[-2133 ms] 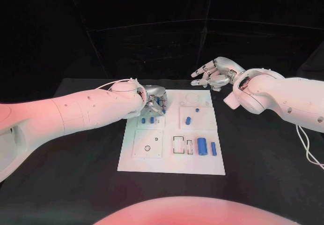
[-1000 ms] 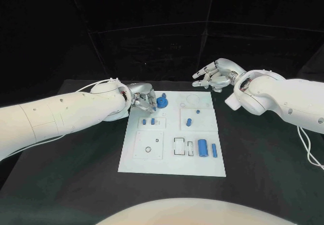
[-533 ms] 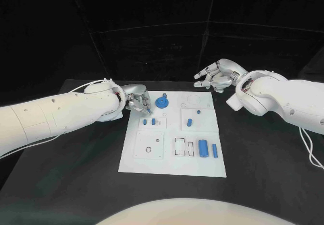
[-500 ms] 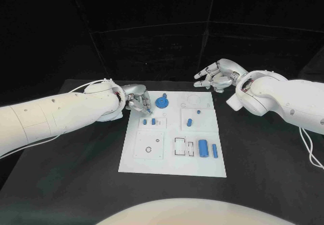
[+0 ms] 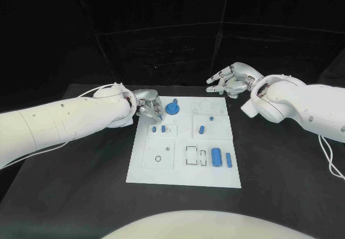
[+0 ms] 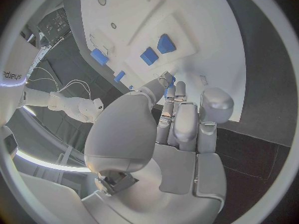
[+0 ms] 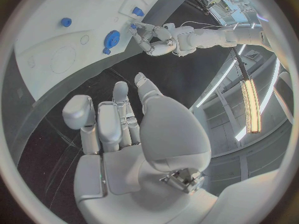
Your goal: Assemble the parts on the task board
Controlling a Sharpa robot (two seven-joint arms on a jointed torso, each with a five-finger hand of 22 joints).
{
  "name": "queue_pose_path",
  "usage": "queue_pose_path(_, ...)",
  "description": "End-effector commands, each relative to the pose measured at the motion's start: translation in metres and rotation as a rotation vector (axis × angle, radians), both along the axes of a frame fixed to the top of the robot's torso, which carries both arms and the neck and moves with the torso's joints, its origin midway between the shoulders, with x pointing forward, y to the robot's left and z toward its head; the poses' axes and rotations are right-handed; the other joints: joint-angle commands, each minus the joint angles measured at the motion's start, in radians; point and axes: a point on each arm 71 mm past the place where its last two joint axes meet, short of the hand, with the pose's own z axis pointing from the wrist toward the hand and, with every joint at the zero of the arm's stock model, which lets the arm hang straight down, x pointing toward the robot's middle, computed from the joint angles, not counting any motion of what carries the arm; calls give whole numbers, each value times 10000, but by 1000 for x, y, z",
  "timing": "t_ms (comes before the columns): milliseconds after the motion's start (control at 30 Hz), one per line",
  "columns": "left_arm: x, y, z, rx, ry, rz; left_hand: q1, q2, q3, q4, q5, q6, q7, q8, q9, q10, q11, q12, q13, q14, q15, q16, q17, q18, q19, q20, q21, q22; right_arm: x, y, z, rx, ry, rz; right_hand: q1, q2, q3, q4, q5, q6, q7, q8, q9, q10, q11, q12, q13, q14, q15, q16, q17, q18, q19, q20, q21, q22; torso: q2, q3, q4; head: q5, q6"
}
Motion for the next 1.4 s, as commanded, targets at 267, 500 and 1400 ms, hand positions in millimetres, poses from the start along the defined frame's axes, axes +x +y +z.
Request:
queue_pose_path(267, 1, -5, -4, 67, 214, -32, -80, -54, 46, -27, -39, 41, 5, -67, 8, 86, -12, -74, -11, 201, -52, 69, -10, -143, 63, -5, 34, -14, 0, 2, 1, 34, 36, 111, 61, 69, 7, 67, 39, 41, -36, 54, 12, 88, -10, 61, 41, 151, -94, 0, 71, 119, 45, -24, -29, 62, -5, -2, 12, 18, -13)
queue_pose_path(500, 0, -7, -5, 125, 336, -91, -83, -56, 49, -29, -39, 42, 7, -74, 6, 92, -13, -83, -12, 200, -52, 67, -18, -144, 63, -5, 39, -7, 0, 2, 1, 32, 45, 117, 61, 69, 7, 67, 39, 41, -36, 54, 12, 88, -10, 61, 41, 151, -94, 0, 71, 119, 45, -24, -29, 62, 3, -1, 2, 13, -33)
queue_pose_path(1400, 2, -5, -6, 152, 432, 202, -331, -419, -130, -77, -50, -608, 385, -705, -159, -328, 302, -690, -44, 145, 178, 64, -227, -171, -4, 139, 10, 29, 0, 1, 1, 42, 9, 80, 65, 56, -6, 79, 39, -1, -31, 42, 3, 1, -7, -170, -203, 137, -94, -91, -49, 143, -17, -28, -101, -73, -8, 1, 7, 16, -60)
